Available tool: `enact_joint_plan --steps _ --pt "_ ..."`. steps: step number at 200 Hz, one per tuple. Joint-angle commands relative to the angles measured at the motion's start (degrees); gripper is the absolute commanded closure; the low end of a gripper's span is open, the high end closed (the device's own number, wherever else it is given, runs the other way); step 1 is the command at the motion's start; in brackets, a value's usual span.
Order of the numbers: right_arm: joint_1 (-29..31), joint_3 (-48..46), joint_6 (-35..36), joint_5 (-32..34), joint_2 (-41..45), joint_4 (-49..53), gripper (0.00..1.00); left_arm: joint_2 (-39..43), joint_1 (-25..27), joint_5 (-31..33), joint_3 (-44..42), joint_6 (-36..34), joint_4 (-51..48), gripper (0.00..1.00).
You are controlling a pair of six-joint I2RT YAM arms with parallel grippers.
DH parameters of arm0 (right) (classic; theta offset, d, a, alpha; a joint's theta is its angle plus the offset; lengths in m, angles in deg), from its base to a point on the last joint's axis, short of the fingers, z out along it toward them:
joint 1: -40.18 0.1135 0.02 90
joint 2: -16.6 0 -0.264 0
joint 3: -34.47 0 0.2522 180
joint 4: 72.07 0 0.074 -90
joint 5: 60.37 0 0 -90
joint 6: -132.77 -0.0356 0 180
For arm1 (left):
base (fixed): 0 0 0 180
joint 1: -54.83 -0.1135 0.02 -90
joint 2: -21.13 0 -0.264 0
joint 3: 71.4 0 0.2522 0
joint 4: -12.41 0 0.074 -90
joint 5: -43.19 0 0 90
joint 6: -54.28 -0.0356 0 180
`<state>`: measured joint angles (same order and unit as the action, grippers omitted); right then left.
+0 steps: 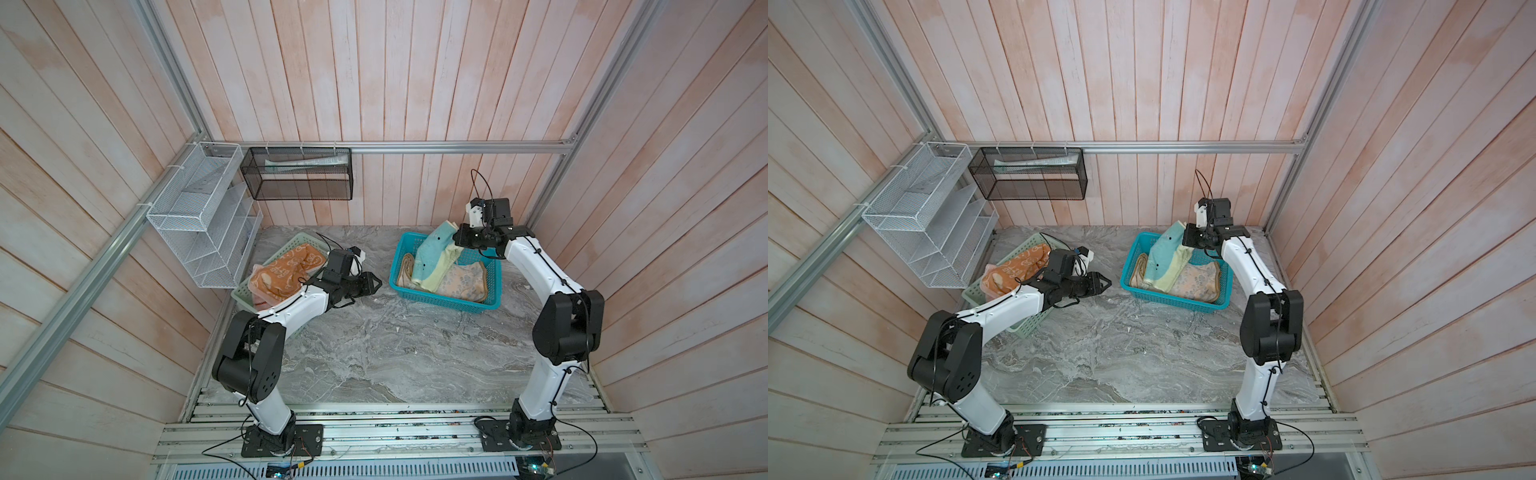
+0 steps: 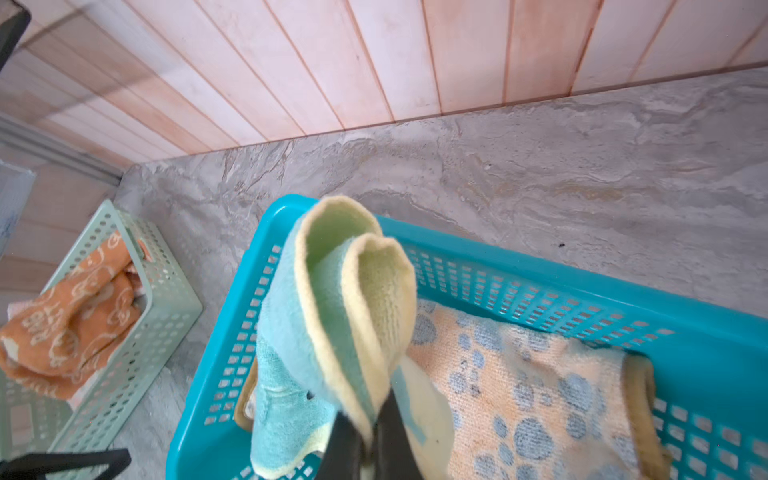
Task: Fold and stack the towels
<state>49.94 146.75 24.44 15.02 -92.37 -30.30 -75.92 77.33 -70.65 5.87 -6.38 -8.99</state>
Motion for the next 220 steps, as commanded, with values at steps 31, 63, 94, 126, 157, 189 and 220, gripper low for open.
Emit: enact_joint_plan --steps 31,63,94,126,157,189,220 --pt "-1.4 -11.7 -10.2 10.9 2.5 -2.1 1.0 -1.5 -0.9 -3.9 2.9 -2.8 1.5 0.6" --pt "0.2 -12.6 -8.9 10.8 5.8 -2.5 1.0 -4.3 4.1 -4.4 8.7 -7.2 1.4 0.58" --pt "5.3 -6.2 -7.3 14.1 6.4 3.4 1.0 -6.1 7.4 -6.1 10.6 -5.7 7.1 0.57" --pt "10.2 4.0 -8.4 14.8 4.7 8.5 1.0 -5.1 8.3 -3.4 10.1 -3.8 10.1 0.56" --pt "14.5 14.7 -9.3 15.1 1.4 10.5 1.0 -2.9 7.0 6.3 5.3 1.2 13.9 0.56" --pt "16.7 29.2 -9.4 13.3 -4.6 14.3 1.0 -4.4 2.4 4.2 4.1 7.5 15.7 0.55" --pt "18.1 45.4 -11.2 10.2 -11.9 17.1 1.0 0.6 0.3 8.2 -3.2 8.9 19.9 0.55"
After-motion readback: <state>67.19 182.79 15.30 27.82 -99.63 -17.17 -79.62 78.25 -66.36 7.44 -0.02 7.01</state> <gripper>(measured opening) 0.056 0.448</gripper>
